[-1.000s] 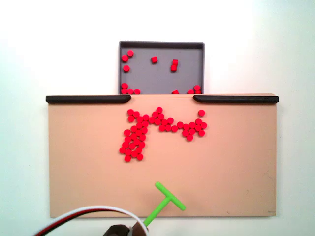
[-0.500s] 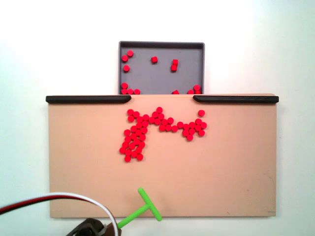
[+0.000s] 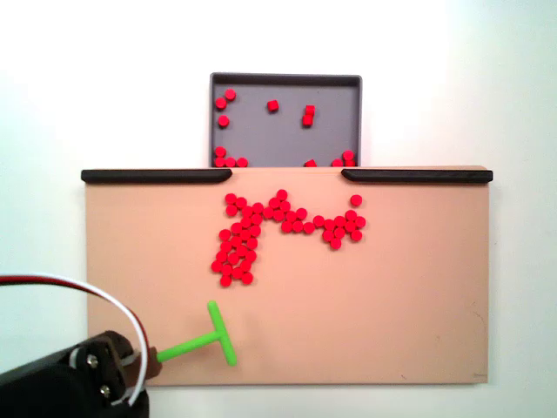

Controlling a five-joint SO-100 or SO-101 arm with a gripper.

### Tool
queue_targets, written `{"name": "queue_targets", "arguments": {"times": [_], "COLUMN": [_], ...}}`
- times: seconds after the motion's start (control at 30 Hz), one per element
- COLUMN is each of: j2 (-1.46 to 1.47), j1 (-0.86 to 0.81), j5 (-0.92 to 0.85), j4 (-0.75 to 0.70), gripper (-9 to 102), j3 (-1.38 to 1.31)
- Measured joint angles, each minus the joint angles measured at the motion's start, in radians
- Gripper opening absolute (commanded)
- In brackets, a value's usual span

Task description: Gather the left side granules

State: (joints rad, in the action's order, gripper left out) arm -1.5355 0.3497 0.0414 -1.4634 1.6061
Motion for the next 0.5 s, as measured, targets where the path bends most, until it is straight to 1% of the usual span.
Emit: {"name": "queue_targets", "arguments": {"times": [0.23,0.5], "j2": [0.097,0.152], "j1": [0.028,0.031], "j5": [0.092,0.144], "j4": [-0.002,-0.002], "gripper": [0,0], "j3": [-0.109,-0.176]}}
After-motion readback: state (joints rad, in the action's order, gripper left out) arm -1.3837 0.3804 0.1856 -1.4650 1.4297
